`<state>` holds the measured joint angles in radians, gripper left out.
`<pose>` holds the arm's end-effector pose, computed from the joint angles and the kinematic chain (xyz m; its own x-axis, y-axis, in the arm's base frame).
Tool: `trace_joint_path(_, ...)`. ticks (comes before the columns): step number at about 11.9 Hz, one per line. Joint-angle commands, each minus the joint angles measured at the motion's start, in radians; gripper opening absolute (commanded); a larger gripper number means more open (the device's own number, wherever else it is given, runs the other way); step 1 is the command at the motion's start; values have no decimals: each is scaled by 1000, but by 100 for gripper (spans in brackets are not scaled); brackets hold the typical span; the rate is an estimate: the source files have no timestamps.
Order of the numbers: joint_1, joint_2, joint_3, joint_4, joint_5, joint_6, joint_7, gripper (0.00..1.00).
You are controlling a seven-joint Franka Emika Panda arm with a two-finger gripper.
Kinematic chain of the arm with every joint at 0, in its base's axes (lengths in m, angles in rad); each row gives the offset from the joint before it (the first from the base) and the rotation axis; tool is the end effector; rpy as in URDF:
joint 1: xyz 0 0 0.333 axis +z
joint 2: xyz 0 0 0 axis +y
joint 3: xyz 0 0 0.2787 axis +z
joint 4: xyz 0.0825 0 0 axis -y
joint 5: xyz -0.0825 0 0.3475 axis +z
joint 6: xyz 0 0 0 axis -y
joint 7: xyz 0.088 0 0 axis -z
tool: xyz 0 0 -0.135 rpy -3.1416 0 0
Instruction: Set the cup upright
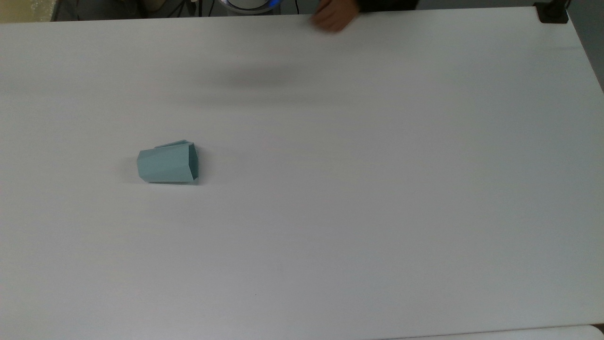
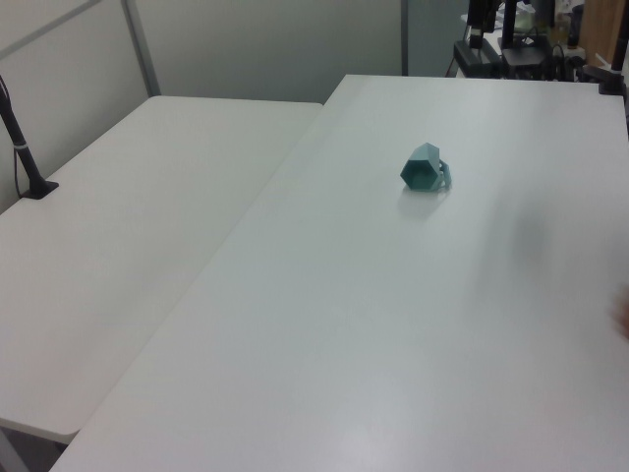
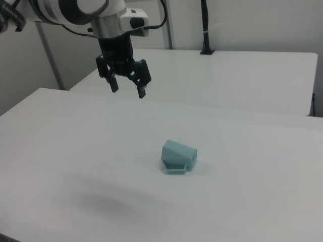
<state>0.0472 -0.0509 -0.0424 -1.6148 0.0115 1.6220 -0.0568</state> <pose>0.5108 0.0035 0.5708 0.9964 0.0609 0.0587 0.0616 -0.9980 -0.0103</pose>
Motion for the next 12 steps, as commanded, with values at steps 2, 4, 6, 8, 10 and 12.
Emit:
trace_joint_path(2, 33, -9, -2, -8, -48, 6, -46, 100)
trace_joint_path(4, 31, -7, -2, 3, -33, 6, -58, 100)
trace_joint_path(6, 34, -7, -2, 1, -33, 4, -48, 100)
trace_joint_path(8, 34, -7, -1, 0, -30, 7, -34, 100)
trace_joint_path(10, 34, -3, 1, 3, 1, 21, 6, 100)
trace_joint_path(12, 80, 8, 19, 4, -60, 39, 153, 100)
